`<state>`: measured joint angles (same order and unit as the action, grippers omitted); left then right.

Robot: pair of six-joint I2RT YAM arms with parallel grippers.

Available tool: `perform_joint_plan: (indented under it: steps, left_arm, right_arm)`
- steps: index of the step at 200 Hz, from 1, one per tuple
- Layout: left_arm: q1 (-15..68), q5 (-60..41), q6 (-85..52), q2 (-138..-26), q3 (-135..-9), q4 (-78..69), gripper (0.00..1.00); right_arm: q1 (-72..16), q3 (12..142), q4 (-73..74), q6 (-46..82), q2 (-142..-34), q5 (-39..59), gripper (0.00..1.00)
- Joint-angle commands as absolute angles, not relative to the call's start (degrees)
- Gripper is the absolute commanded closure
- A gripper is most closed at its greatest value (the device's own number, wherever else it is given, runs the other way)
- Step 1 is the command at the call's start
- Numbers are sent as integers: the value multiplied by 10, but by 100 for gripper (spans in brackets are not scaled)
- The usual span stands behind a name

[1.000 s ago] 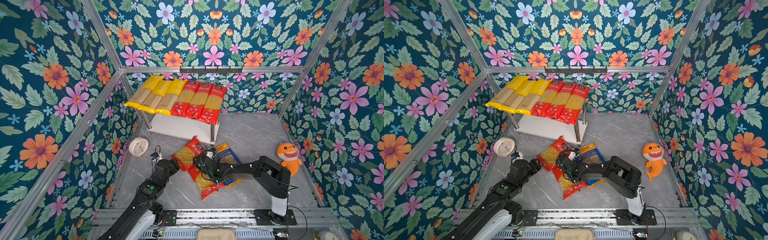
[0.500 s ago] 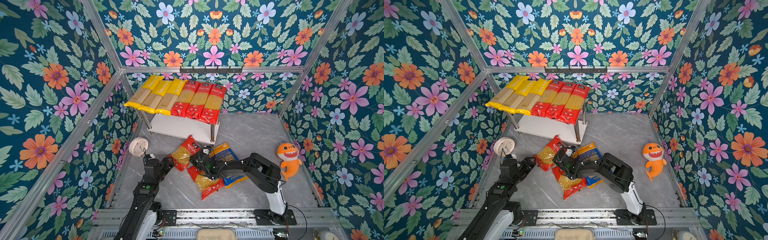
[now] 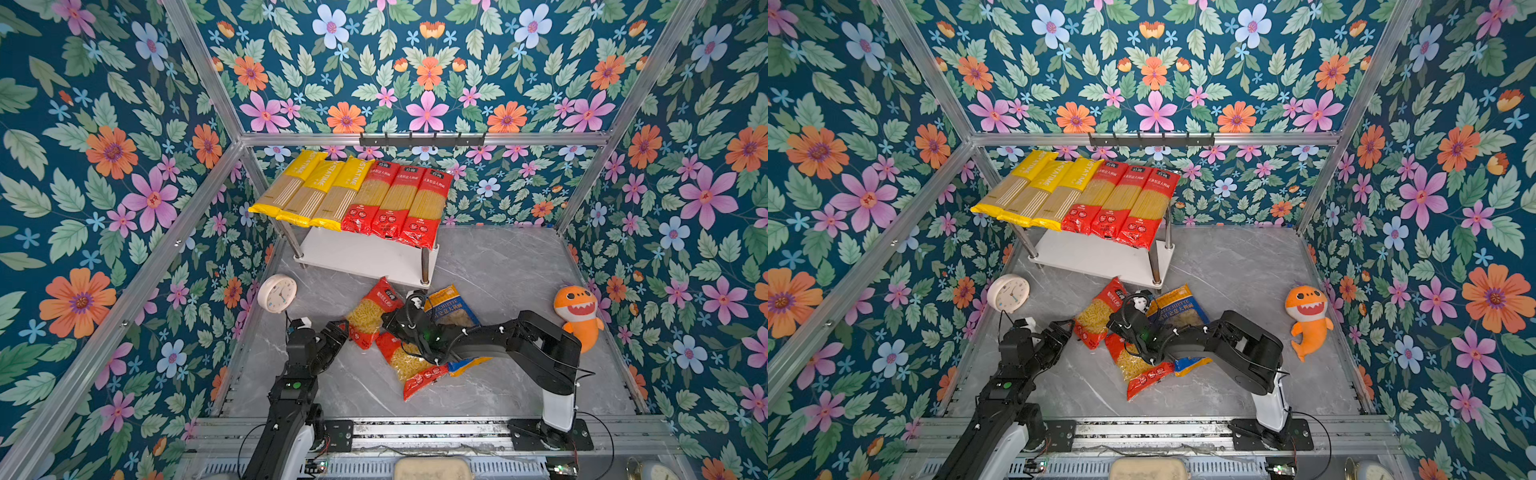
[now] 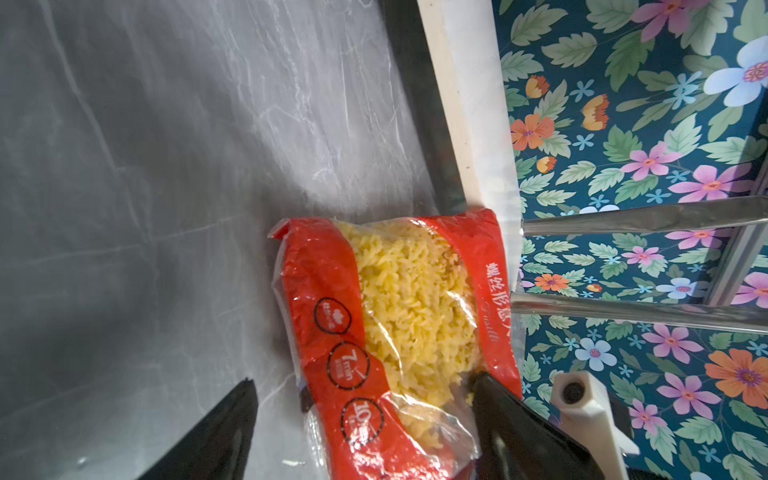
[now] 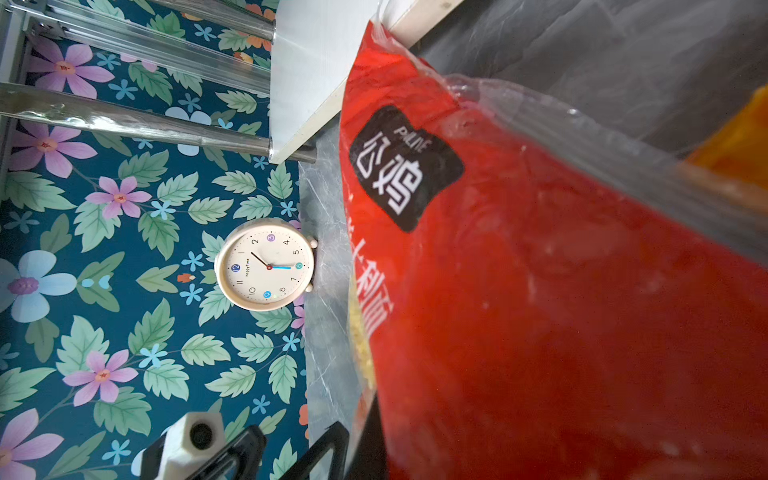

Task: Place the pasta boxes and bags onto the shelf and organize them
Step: 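Grasp a red fusilli bag with the left gripper while the right grips another, then lift the red fusilli bag with the left gripper toward the shelf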

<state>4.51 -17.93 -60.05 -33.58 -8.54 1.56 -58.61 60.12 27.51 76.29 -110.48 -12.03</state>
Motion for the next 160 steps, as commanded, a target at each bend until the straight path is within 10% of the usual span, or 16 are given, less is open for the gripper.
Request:
perform_joint_plan:
  steps: [1,33,77,160]
  left_arm:
    - [45,-194,-615,-345,-65,-35,17]
    - [46,-198,-618,-352,-46,-55,19]
    - [53,-207,-628,-374,-27,-108,19]
    - [55,-236,-677,-387,16,-244,14]
  right_arm:
    - [-583,602,282,773,-1108,-129,77]
    - [-583,608,237,789,-1110,-138,45]
    - [-577,640,199,807,-1141,-150,41]
    - [-581,641,356,744,-1171,-128,81]
